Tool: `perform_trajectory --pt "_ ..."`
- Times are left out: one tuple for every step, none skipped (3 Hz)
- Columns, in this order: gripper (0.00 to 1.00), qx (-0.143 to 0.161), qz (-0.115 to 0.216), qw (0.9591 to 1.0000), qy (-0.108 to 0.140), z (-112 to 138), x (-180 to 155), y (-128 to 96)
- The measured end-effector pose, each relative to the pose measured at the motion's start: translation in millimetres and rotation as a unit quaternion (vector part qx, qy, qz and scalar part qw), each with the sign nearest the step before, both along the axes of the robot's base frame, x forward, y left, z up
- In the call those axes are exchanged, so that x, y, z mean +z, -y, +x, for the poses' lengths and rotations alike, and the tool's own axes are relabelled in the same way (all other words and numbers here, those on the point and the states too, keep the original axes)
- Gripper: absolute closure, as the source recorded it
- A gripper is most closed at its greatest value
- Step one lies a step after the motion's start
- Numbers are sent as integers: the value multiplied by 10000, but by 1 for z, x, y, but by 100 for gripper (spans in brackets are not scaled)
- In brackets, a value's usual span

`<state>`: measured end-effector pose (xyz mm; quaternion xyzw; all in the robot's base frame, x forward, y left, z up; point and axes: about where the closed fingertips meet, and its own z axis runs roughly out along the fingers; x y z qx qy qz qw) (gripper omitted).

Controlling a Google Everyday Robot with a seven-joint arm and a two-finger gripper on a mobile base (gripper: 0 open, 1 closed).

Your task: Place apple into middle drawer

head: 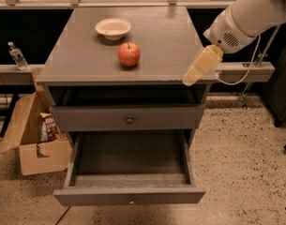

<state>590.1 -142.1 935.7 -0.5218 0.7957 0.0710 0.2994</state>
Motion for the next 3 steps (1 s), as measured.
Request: perform_trajectory --pt "0 78 310 9995 16 11 -9 -21" --pt "0 176 754 9969 154 39 -19 -57" --pt "0 232 1089 9930 383 71 -28 -100"
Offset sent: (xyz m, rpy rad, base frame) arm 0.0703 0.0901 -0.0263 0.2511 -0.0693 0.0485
